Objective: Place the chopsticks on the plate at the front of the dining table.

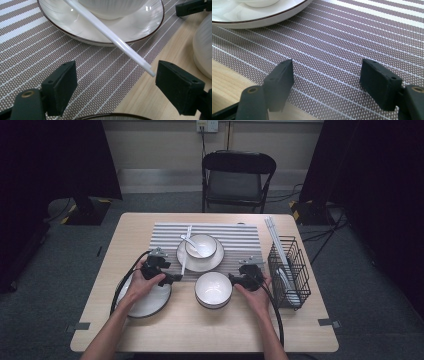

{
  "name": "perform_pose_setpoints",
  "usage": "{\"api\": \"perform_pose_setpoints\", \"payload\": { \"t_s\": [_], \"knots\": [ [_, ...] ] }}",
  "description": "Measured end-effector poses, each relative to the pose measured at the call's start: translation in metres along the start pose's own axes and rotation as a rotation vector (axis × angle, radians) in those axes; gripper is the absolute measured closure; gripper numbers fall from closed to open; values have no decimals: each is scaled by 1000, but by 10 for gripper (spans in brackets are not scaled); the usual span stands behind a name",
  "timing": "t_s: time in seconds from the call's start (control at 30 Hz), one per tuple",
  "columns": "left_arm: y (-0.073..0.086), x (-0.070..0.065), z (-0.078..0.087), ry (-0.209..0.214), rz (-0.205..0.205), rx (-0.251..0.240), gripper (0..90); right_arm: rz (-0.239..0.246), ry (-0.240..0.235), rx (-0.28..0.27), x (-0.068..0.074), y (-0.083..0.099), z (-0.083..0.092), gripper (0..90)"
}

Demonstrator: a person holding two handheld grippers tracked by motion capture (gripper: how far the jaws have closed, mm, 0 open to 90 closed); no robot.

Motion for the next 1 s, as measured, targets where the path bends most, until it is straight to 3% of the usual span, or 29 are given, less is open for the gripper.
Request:
{"api": "perform_pose_setpoints", "payload": {
  "t_s": [0.3,0.37,0.63,0.8,1.0],
  "knots": [
    [-1,3,0,-9,5,-3,171,0,0,1,0,0,0,267],
    [-1,4,1,-2,26,-13,169,0,0,0,0,0,0,268],
    [0,2,0,-5,9,1,164,0,0,0,0,0,0,267],
    [0,5,0,-1,33,-14,165,0,0,0,0,0,0,267],
    [0,3,0,3,12,0,164,0,0,0,0,0,0,267]
  ]
}}
Point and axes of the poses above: each handheld gripper's, and its own axes: z roughly backward along the jaws, y roughly out of its underside, x roughly to its left, the point moved 3 cm from there along -z, roughly forward along the jaws, and after that the axes turned 12 degrees about -y, right-handed, at the moved point
